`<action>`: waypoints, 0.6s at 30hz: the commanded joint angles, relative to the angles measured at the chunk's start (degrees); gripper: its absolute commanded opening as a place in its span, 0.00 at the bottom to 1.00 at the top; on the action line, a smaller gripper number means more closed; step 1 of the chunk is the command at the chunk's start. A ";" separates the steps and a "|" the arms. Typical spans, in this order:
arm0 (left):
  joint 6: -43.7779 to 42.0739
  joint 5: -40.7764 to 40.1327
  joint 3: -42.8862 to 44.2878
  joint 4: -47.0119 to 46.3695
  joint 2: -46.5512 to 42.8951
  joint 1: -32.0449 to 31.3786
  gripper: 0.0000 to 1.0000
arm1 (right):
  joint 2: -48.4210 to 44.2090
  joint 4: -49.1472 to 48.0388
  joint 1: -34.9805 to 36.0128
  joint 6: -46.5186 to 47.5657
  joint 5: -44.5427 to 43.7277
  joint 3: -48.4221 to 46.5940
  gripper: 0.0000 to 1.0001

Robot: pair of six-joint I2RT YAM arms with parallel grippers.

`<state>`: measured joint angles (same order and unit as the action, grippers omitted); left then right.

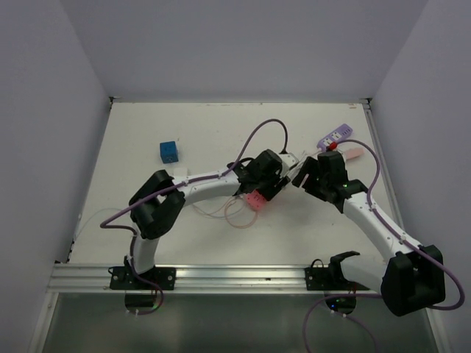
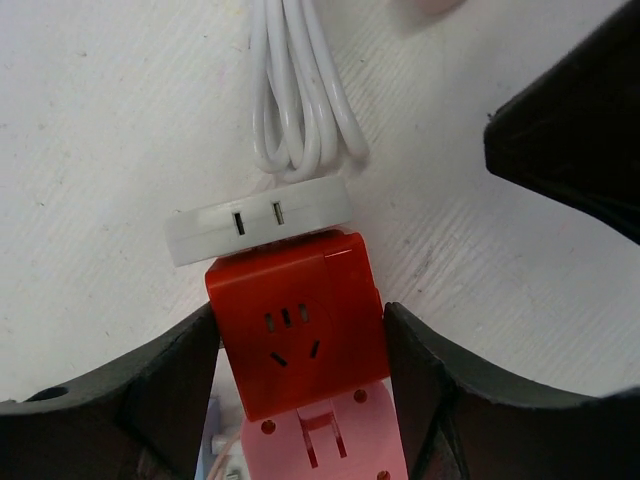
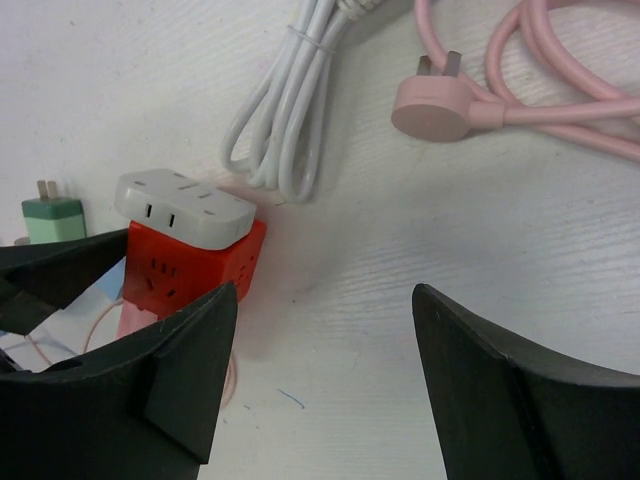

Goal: Pull the plug off the socket

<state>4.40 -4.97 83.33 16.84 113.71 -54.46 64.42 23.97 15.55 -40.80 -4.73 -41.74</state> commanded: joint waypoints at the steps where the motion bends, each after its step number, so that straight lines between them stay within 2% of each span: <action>1: -10.73 0.67 -1.85 -4.54 -5.16 0.14 0.69 | -0.44 -3.40 -0.26 3.87 4.20 -0.89 0.74; 5: -8.10 1.19 -2.73 -4.45 -8.67 1.89 0.83 | 0.52 -2.87 -0.26 7.39 4.56 -2.73 0.73; 9: -4.94 3.65 -7.81 -6.82 -13.94 3.74 0.92 | 1.84 -2.26 -0.26 10.12 6.40 -4.23 0.73; 11: -1.86 4.53 -10.01 -6.91 -16.76 4.27 1.00 | 2.37 -2.34 -0.17 10.38 7.10 -4.49 0.73; 15: 0.51 7.78 -15.02 -7.00 -20.28 4.36 1.00 | 3.95 -3.83 -0.26 10.65 9.64 -4.76 0.73; 18: 5.86 7.88 -17.57 -4.63 -22.03 4.62 0.99 | 4.92 -4.45 -0.17 10.74 11.58 -5.02 0.73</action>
<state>4.51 0.54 68.86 12.29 93.69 -49.91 68.60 22.11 15.57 -31.64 3.31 -44.16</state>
